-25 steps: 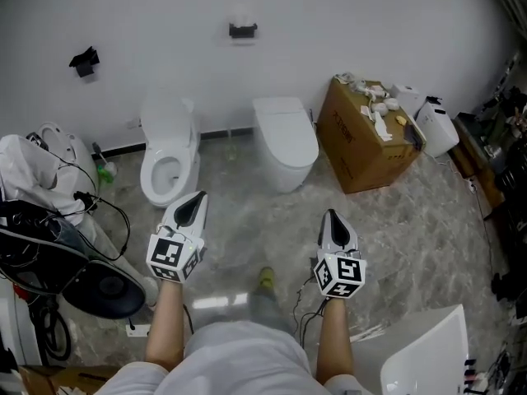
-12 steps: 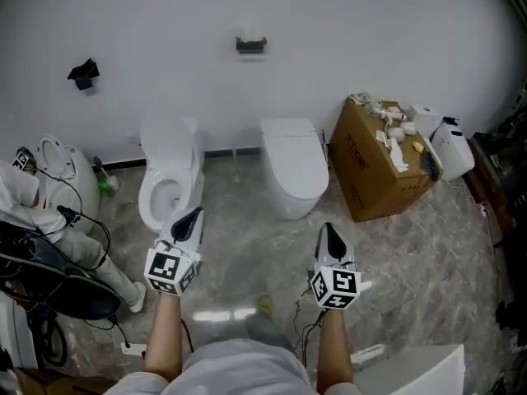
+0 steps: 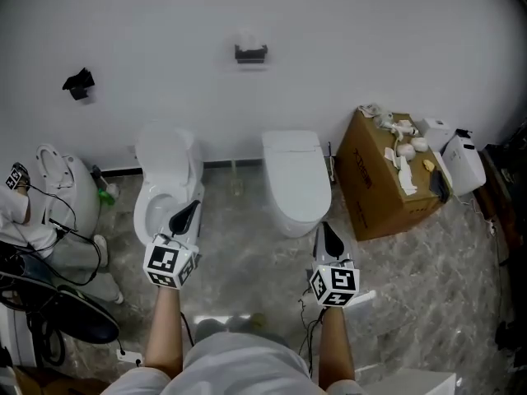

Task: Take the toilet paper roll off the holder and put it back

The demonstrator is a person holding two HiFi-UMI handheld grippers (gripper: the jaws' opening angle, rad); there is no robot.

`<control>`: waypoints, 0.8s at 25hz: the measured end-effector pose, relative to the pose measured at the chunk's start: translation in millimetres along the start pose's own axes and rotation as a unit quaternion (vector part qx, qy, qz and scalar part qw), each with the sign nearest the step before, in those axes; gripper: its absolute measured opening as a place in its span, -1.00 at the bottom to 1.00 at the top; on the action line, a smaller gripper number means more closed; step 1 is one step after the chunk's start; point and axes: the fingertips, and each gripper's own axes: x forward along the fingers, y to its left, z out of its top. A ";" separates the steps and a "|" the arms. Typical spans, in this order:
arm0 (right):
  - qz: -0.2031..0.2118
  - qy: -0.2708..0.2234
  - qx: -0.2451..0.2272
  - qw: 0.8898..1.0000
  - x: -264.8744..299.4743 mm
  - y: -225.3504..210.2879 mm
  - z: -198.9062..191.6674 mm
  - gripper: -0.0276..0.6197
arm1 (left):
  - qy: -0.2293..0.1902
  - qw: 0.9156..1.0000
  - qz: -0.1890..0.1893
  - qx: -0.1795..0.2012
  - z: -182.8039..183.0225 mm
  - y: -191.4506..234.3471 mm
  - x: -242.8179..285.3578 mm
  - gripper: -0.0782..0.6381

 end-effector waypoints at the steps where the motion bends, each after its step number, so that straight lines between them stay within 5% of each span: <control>1: 0.001 0.000 0.000 1.000 9.1 -4.7 0.9 -0.91 | -0.001 1.000 0.002 -0.002 1.7 2.1 8.8 -0.78; 13: 0.007 0.002 -0.005 1.000 130.9 -24.2 6.1 -0.91 | -0.001 1.000 -0.002 0.001 -4.8 58.5 110.8 -0.78; 20: -0.005 -0.001 -0.003 1.000 239.5 -25.3 8.2 -0.91 | 0.000 1.000 -0.015 0.002 -19.1 127.3 196.1 -0.78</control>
